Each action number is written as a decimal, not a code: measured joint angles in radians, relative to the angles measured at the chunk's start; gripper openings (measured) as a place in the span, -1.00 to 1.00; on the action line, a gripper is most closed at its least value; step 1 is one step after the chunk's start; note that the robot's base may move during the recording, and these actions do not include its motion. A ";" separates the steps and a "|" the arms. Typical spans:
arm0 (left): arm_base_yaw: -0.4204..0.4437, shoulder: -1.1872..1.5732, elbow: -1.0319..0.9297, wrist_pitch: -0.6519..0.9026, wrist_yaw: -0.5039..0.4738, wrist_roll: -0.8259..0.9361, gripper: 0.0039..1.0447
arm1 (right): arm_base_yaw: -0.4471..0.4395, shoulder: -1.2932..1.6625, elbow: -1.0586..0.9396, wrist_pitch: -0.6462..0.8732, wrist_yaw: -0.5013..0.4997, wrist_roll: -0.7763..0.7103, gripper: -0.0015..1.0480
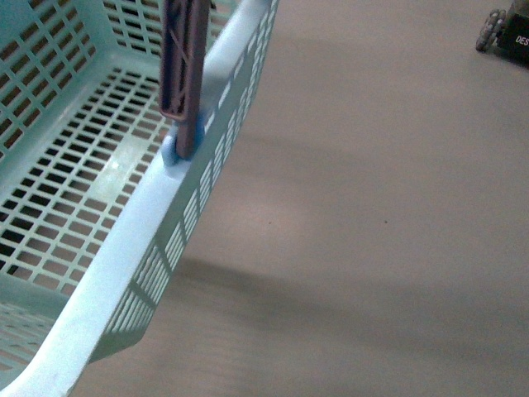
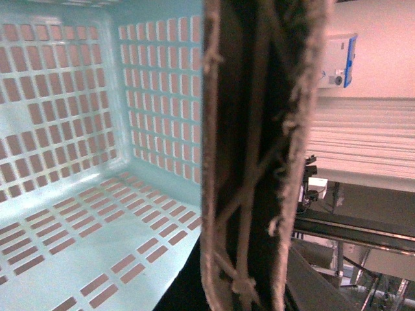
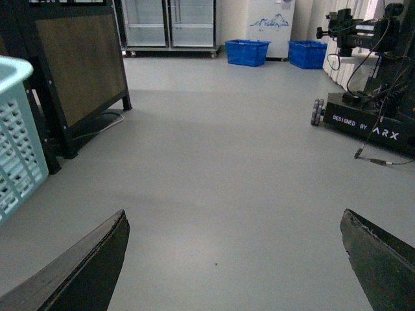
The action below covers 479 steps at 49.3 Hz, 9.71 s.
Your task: Pick mango and avocado into basket
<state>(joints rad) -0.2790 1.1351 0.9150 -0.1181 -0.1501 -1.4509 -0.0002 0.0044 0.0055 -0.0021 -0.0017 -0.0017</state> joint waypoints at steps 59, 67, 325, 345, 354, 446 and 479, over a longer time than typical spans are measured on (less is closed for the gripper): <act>-0.032 -0.193 -0.011 -0.176 -0.050 -0.044 -0.84 | 0.000 0.000 0.000 0.000 0.000 0.000 0.85; -0.032 -0.194 -0.011 -0.176 -0.050 -0.043 -0.84 | 0.000 0.000 0.000 0.000 0.000 0.000 0.85; -0.035 -0.197 -0.019 -0.175 -0.052 -0.043 -0.85 | 0.000 0.000 0.000 0.000 -0.002 -0.002 0.85; -0.034 -0.200 -0.019 -0.175 -0.053 -0.040 -0.85 | 0.000 0.000 0.000 0.001 0.000 -0.001 0.85; -0.034 -0.198 -0.020 -0.175 -0.050 -0.043 -0.85 | 0.000 0.000 0.000 0.000 0.000 -0.001 0.85; -0.264 0.490 0.254 -0.014 0.509 1.214 -0.85 | -0.001 0.000 0.000 -0.001 0.000 -0.001 0.85; -0.262 0.488 0.254 -0.015 0.509 1.223 -0.85 | -0.300 0.835 0.256 0.327 0.008 0.218 0.85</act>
<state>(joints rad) -0.5407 1.6234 1.1690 -0.1333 0.3588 -0.2283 -0.3004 0.8391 0.2615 0.3248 0.0063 0.2161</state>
